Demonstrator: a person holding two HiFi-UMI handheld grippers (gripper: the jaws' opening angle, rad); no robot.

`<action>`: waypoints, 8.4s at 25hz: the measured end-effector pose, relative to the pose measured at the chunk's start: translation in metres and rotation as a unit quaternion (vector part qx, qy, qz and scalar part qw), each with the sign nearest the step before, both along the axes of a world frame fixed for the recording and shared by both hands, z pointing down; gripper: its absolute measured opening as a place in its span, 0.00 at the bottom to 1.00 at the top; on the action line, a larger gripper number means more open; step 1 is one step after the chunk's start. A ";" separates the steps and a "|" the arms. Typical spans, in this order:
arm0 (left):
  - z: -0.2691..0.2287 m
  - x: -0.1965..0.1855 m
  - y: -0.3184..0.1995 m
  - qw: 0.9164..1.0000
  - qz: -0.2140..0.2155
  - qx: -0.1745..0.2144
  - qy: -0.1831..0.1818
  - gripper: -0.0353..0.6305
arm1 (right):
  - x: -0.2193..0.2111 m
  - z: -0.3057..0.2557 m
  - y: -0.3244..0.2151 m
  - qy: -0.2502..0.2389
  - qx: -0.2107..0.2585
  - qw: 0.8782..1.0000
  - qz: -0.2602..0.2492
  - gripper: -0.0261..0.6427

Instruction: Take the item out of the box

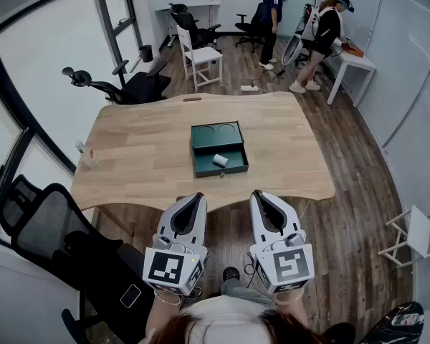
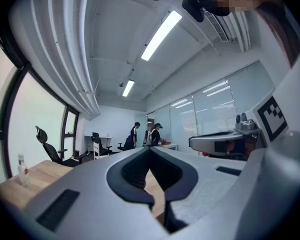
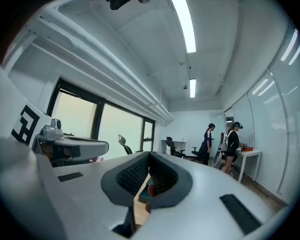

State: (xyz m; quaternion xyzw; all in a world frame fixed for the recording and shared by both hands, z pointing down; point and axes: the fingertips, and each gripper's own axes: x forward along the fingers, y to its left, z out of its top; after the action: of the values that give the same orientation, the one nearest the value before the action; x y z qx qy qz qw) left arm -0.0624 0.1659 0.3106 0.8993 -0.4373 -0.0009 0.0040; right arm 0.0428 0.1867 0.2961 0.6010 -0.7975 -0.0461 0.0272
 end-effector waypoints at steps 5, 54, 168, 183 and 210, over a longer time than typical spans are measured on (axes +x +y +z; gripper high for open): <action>0.000 0.007 -0.020 1.000 0.002 0.007 0.000 0.06 | 0.009 0.005 -0.016 -0.013 -0.011 1.000 0.001 0.07; 0.026 0.033 -0.207 0.998 -0.051 -0.025 -0.026 0.06 | 0.006 0.070 -0.216 0.036 -0.067 0.992 -0.099 0.08; 0.108 0.012 -0.432 0.983 -0.083 -0.160 -0.015 0.06 | -0.015 0.414 -0.380 0.233 -0.515 0.785 -0.255 0.33; 0.095 0.015 -0.406 0.991 -0.052 -0.124 -0.010 0.06 | -0.017 0.372 -0.379 0.144 -0.463 0.849 -0.211 0.33; 0.083 0.028 -0.342 0.996 0.025 -0.086 -0.012 0.06 | 0.003 0.285 -0.356 0.039 -0.336 0.935 -0.105 0.33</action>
State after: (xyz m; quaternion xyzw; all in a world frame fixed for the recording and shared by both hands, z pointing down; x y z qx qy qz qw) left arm -0.0340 -0.1761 0.3935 0.9061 -0.4135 0.0479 0.0757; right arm 0.0457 -0.1692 0.5811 0.4670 -0.8235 0.1984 0.2538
